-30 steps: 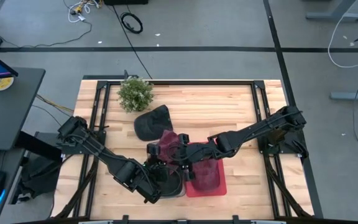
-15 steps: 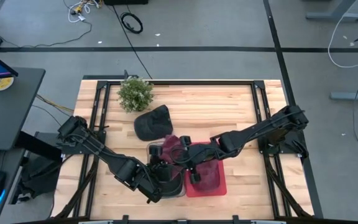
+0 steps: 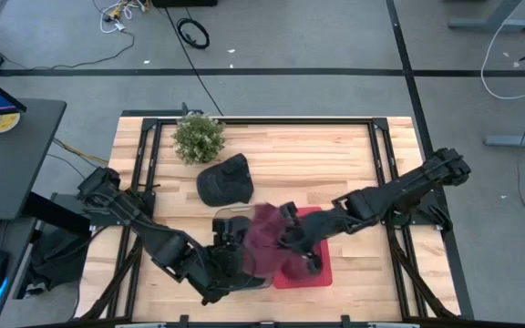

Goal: Pick & Place hat
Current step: Put the red cap into the red bin

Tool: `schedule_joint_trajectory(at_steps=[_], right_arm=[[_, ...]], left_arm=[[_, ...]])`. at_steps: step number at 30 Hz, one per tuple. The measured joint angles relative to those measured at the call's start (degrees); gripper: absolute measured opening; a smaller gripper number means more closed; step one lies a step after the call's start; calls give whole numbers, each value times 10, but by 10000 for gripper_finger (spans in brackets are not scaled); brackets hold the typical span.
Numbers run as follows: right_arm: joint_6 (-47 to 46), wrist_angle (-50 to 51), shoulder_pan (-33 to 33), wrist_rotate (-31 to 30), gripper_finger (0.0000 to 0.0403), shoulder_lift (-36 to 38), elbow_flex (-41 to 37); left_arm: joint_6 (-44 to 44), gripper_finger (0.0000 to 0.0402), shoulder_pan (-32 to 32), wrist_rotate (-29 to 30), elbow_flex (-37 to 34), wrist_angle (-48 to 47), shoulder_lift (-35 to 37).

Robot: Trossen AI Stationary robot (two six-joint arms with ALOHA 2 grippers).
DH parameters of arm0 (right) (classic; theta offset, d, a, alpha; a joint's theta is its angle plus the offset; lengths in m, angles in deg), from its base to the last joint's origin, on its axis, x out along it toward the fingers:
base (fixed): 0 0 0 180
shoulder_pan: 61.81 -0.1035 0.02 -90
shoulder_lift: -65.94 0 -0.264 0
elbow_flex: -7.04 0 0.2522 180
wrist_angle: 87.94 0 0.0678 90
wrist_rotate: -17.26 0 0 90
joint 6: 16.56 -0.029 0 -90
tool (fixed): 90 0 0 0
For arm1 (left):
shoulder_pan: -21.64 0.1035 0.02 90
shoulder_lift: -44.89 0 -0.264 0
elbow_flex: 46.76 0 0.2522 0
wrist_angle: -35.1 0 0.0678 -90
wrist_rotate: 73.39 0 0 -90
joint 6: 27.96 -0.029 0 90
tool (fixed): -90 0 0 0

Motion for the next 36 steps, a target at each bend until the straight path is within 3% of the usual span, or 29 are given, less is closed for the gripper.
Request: schedule_joint_trajectory(at_steps=[4, 11, 17, 31, 36], right_arm=[[36, -13, -16, 22, 0, 63, -68], [124, -136, -19, 193, 0, 161, -229], [160, -213, 12, 261, 0, 220, -323], [183, -366, 137, 408, 0, 213, -466], [181, -401, 158, 416, 0, 203, -504]], left_arm=[[-6, 158, -17, 21, -1, -3, 1], [-38, 152, -38, 75, -1, -4, 1], [-38, 151, -37, 90, -1, -3, 1], [-38, 151, -33, 91, -1, -1, 1], [-39, 151, -33, 91, -1, -1, 1]])
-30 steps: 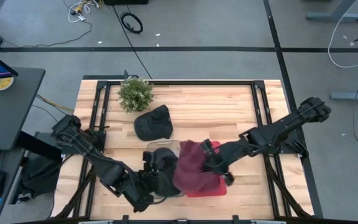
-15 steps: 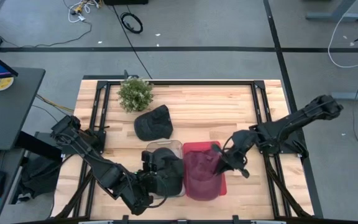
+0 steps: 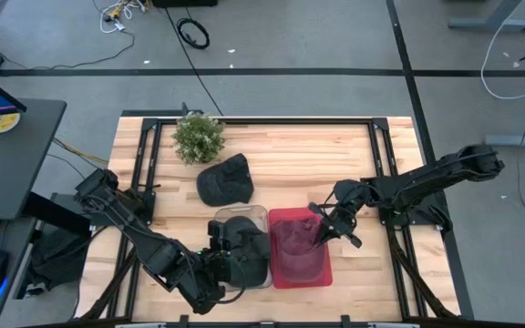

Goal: Pick & Place hat
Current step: Put the red cap into the red bin

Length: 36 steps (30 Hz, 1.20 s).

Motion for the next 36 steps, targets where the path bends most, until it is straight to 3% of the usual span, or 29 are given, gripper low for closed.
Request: schedule_joint_trajectory(at_steps=[12, 16, 20, 29, 36], right_arm=[[-53, -28, 23, -15, 5, -85, -13], [-111, -33, 24, -82, 24, -101, -12], [-169, -33, 24, -112, 47, -102, -12], [-270, -62, 26, -137, 97, -98, -4], [-319, 5, 26, -102, 144, -98, 23]], left_arm=[[-1, 151, 0, 0, 0, 1, 0], [-1, 151, 0, 0, 0, 1, 0], [-1, 151, 0, -2, 0, 1, 0], [-1, 151, 0, -2, 0, 1, 0], [-1, 151, 0, -2, 0, 1, 0]])
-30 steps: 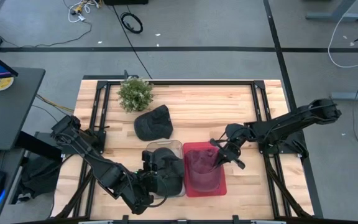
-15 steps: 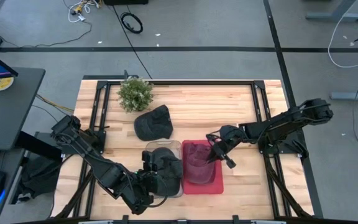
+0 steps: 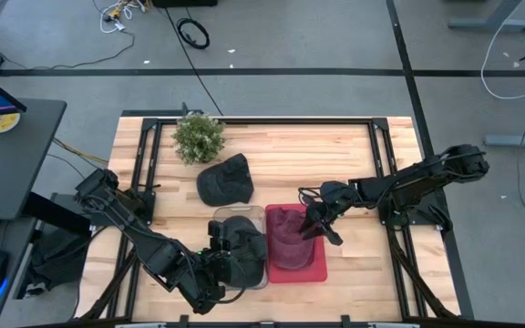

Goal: Pick & Place hat
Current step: Put the red cap into the red bin

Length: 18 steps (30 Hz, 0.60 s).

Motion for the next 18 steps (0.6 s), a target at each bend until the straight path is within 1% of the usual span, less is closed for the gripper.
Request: schedule_joint_trajectory(at_steps=[6, 10, 13, 14, 18], right_arm=[[-2, 67, 0, 21, 164, 0, 47], [-6, 133, 0, 28, 166, 4, 97], [-26, 183, -2, 26, 163, 8, 134], [-32, 194, -6, 14, 162, 8, 143], [-17, 255, -40, -82, 157, 8, 170]], left_arm=[[0, 151, 0, 0, 0, 0, 0], [0, 151, 0, 0, 0, 0, 0], [0, 151, 0, 0, 0, 0, 0], [0, 151, 0, 0, 0, 0, 0], [0, 151, 0, 0, 0, 0, 0]])
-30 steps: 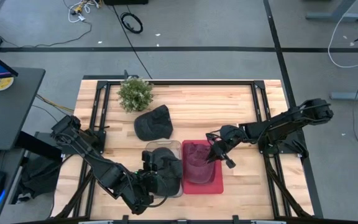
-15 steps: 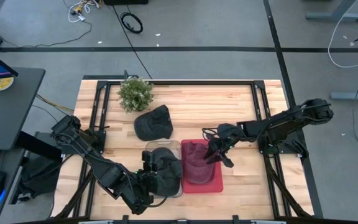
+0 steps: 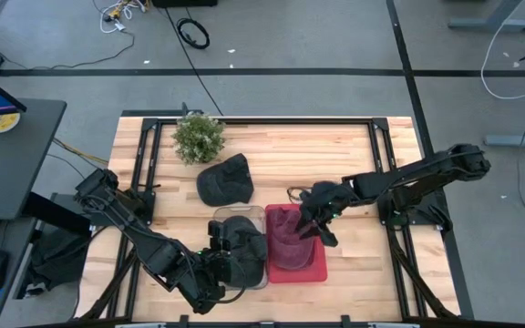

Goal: Pick & Place hat
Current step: Put the red cap into the red bin

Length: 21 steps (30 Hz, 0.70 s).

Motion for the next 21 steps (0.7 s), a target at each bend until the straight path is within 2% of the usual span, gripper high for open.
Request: schedule_joint_trajectory(at_steps=[3, 7, 13, 16, 21], right_arm=[[-3, 77, -24, -40, 152, 0, 29], [-54, 168, -56, -112, 143, 0, 65], [-76, 192, -82, -211, 122, -7, 66], [-87, 192, -79, -223, 110, -21, 60], [-103, 192, -64, -208, 88, -70, 55]], left_arm=[[0, 151, 0, 0, 0, 0, 0], [0, 151, 0, 0, 0, 0, 0], [0, 151, 0, 0, 0, 0, 0], [2, 151, 0, 0, 0, 0, 0], [2, 151, 0, 0, 0, 0, 0]])
